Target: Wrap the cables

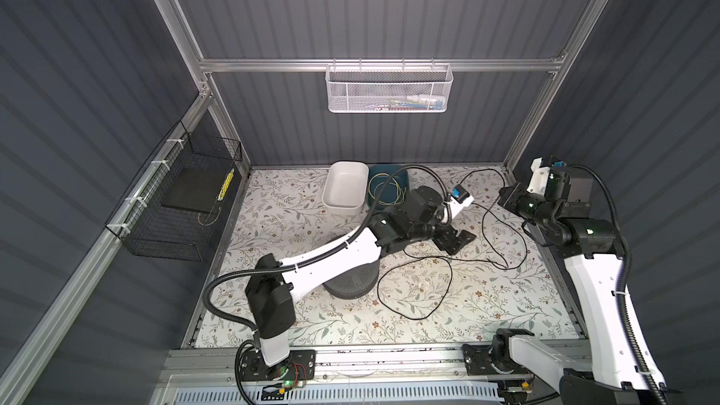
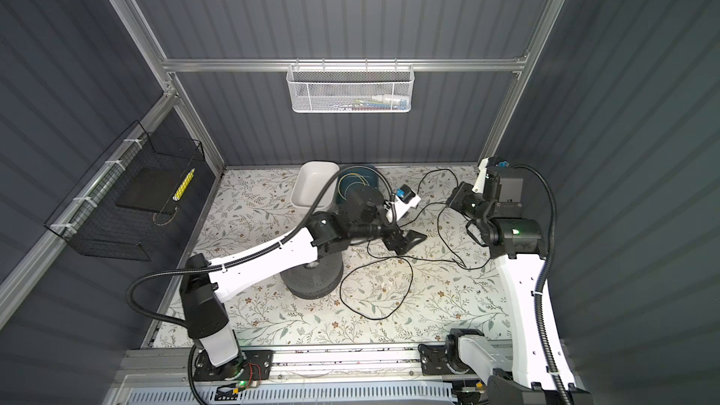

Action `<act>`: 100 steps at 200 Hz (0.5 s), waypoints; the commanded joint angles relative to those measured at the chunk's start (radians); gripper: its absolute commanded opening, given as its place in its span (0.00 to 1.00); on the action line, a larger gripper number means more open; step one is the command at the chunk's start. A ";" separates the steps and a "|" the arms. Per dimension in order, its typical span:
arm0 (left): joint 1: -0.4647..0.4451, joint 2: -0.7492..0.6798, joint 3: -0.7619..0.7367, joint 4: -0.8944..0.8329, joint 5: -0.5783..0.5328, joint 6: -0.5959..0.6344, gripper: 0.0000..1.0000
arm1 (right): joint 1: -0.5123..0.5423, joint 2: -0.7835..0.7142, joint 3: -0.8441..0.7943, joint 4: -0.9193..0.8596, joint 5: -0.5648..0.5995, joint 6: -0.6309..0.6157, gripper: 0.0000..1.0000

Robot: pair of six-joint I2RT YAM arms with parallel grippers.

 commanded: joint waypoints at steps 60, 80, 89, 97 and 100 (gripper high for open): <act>0.002 0.213 0.026 0.348 -0.083 -0.162 0.76 | 0.046 -0.036 0.042 0.035 -0.082 0.082 0.00; 0.023 0.227 0.015 0.411 -0.045 -0.206 0.72 | 0.046 -0.043 0.042 0.037 -0.077 0.084 0.00; 0.029 0.230 0.002 0.462 -0.012 -0.230 0.75 | 0.046 -0.044 0.040 0.041 -0.080 0.086 0.00; 0.030 0.229 -0.013 0.507 0.003 -0.242 0.77 | 0.046 -0.046 0.036 0.046 -0.085 0.091 0.00; 0.030 0.229 -0.017 0.522 0.006 -0.244 0.77 | 0.047 -0.046 0.035 0.047 -0.086 0.092 0.00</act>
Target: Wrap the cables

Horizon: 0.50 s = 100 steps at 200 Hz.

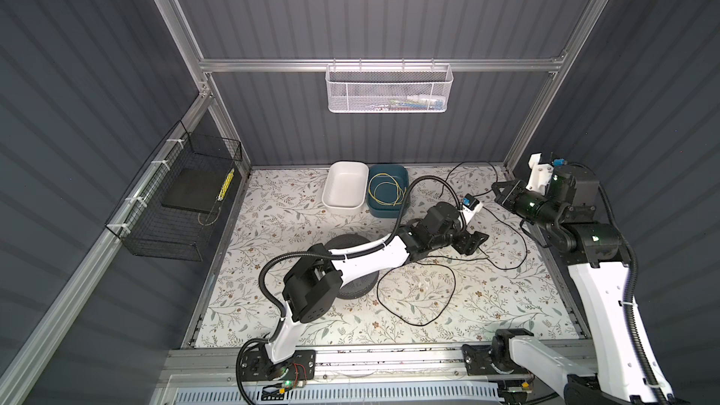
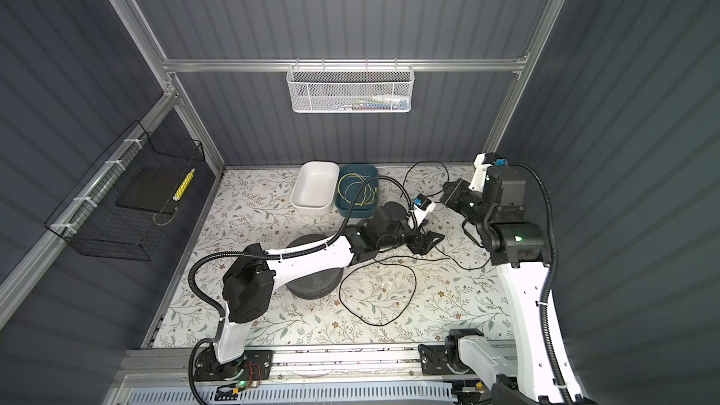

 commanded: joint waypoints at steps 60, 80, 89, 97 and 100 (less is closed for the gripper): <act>0.010 -0.003 -0.080 0.210 0.004 -0.076 0.17 | 0.004 -0.019 0.011 0.022 -0.006 0.009 0.00; 0.010 -0.017 -0.080 0.202 0.019 -0.067 0.05 | 0.005 -0.010 0.009 0.029 -0.013 0.011 0.00; 0.009 -0.028 -0.079 0.191 0.024 -0.062 0.01 | 0.004 -0.008 0.010 0.029 -0.009 0.008 0.00; 0.011 -0.039 -0.078 0.178 0.036 -0.057 0.00 | 0.002 -0.003 0.014 0.033 0.000 0.002 0.00; 0.011 -0.045 -0.076 0.173 0.039 -0.055 0.00 | 0.002 0.000 0.016 0.033 0.004 -0.001 0.00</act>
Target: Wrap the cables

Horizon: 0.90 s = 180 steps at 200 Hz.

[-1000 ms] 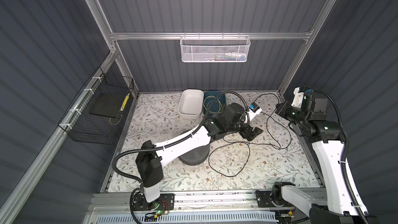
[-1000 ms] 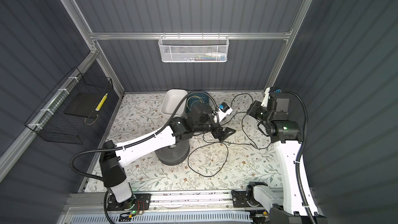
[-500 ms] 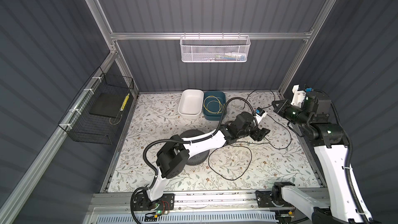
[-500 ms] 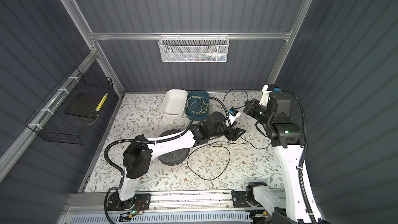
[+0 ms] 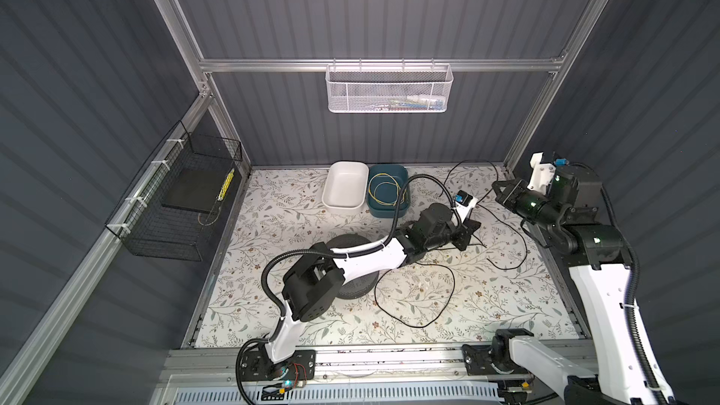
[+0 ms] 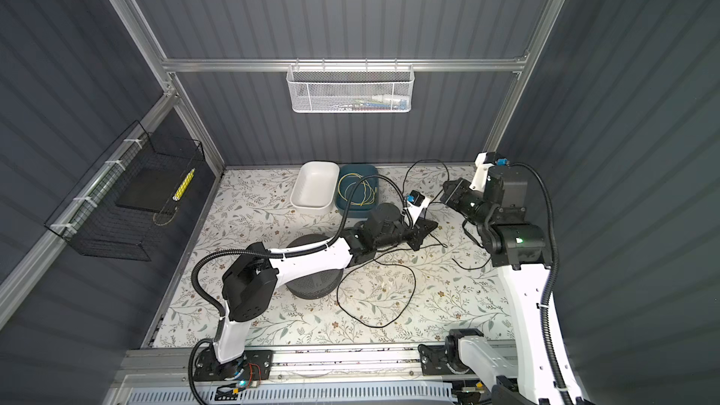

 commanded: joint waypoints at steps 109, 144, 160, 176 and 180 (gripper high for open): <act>0.255 -0.209 0.424 -0.399 0.142 -0.006 0.00 | -0.173 -0.067 -0.176 0.025 -0.059 -0.018 0.68; 0.296 -0.204 0.541 -0.434 0.159 -0.013 0.00 | -0.166 -0.139 -0.480 0.151 -0.234 0.012 0.68; 0.311 -0.196 0.594 -0.457 0.172 -0.020 0.00 | -0.127 -0.155 -0.565 0.203 -0.293 0.000 0.68; 0.322 -0.189 0.626 -0.468 0.182 -0.030 0.00 | -0.005 -0.135 -0.595 0.232 -0.268 -0.021 0.70; 0.323 -0.187 0.633 -0.472 0.183 -0.031 0.00 | 0.035 -0.124 -0.600 0.249 -0.265 -0.031 0.71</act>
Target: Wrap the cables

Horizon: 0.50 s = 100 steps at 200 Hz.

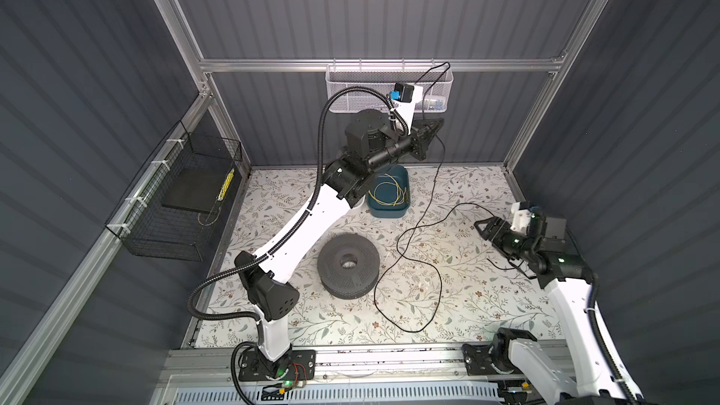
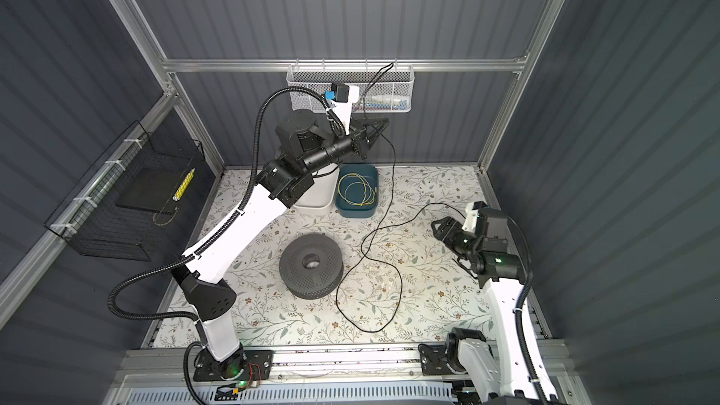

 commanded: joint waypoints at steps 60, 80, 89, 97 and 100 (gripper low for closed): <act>0.025 0.015 0.102 -0.081 0.036 -0.031 0.00 | 0.385 0.263 -0.067 0.482 -0.049 0.032 0.73; 0.026 0.008 0.107 -0.085 0.040 -0.035 0.00 | 0.423 0.372 -0.044 0.538 -0.048 0.019 0.70; 0.025 0.008 0.113 -0.090 0.042 -0.036 0.00 | 0.439 0.412 -0.043 0.574 -0.048 0.023 0.69; 0.025 0.006 0.113 -0.093 0.042 -0.034 0.00 | 0.452 0.442 -0.042 0.597 -0.043 0.026 0.67; 0.026 0.005 0.113 -0.094 0.042 -0.033 0.00 | 0.456 0.453 -0.043 0.605 -0.037 0.026 0.67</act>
